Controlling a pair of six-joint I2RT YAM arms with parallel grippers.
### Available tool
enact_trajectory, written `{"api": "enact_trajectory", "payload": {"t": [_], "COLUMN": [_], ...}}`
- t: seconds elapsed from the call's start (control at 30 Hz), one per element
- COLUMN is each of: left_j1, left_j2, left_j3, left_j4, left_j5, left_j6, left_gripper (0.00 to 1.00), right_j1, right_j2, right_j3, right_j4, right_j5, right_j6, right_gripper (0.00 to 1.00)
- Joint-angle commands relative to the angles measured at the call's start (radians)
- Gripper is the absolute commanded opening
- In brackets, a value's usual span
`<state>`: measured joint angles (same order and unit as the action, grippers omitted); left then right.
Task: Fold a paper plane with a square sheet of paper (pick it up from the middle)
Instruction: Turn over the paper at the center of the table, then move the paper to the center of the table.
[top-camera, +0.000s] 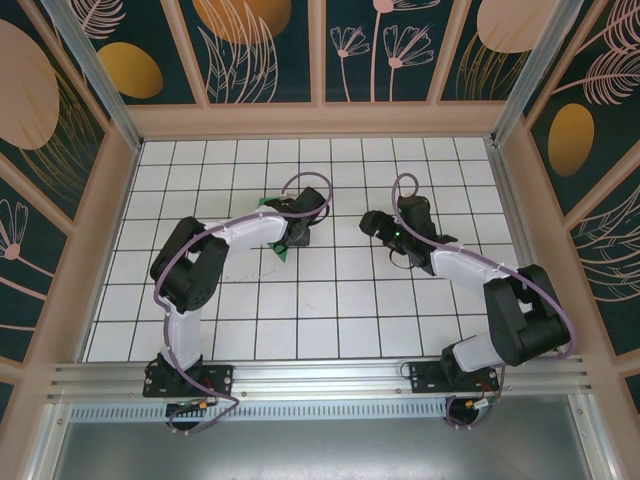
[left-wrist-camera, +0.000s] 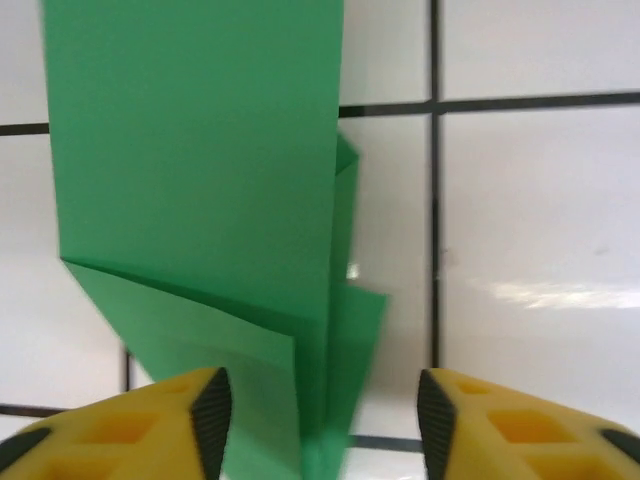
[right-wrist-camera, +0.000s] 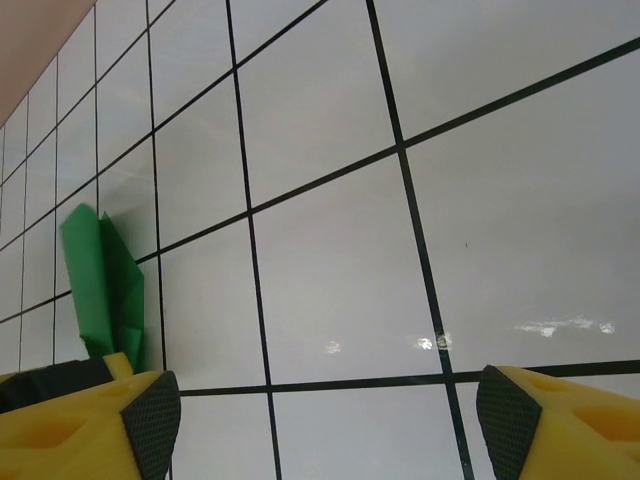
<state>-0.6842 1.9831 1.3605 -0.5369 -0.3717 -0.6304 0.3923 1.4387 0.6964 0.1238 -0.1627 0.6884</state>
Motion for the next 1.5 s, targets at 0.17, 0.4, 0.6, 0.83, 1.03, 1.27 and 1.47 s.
{"api": "enact_trajectory", "payload": {"t": [0.17, 0.4, 0.6, 0.83, 1.03, 1.27, 1.47], "left_j1": [0.117, 0.248, 0.363, 0.423, 0.435, 0.435, 0.436], "left_j2": [-0.232, -0.455, -0.565, -0.603, -0.593, -0.592, -0.607], "left_j3": [-0.145, -0.341, -0.503, -0.585, -0.597, -0.595, -0.616], "left_j4": [0.256, 0.317, 0.373, 0.400, 0.410, 0.417, 0.452], "left_j5": [0.280, 0.163, 0.152, 0.186, 0.219, 0.268, 0.370], "left_j6": [-0.015, -0.068, -0.114, -0.129, -0.123, -0.103, -0.082], "left_gripper": [0.73, 0.95, 0.99, 0.98, 0.98, 0.99, 0.98], "right_j1": [0.148, 0.330, 0.421, 0.444, 0.434, 0.404, 0.345], "right_j2": [0.110, 0.318, 0.519, 0.702, 0.785, 0.757, 0.600], "right_j3": [0.078, 0.282, 0.525, 0.746, 0.840, 0.758, 0.555], "right_j4": [0.061, 0.103, 0.038, -0.111, -0.229, -0.397, -0.459], "right_j5": [-0.031, -0.058, -0.085, -0.041, -0.036, -0.112, -0.118], "right_j6": [0.044, 0.082, 0.064, 0.033, -0.025, -0.301, -0.577], "right_gripper": [0.70, 0.43, 0.33, 0.30, 0.30, 0.31, 0.32]}}
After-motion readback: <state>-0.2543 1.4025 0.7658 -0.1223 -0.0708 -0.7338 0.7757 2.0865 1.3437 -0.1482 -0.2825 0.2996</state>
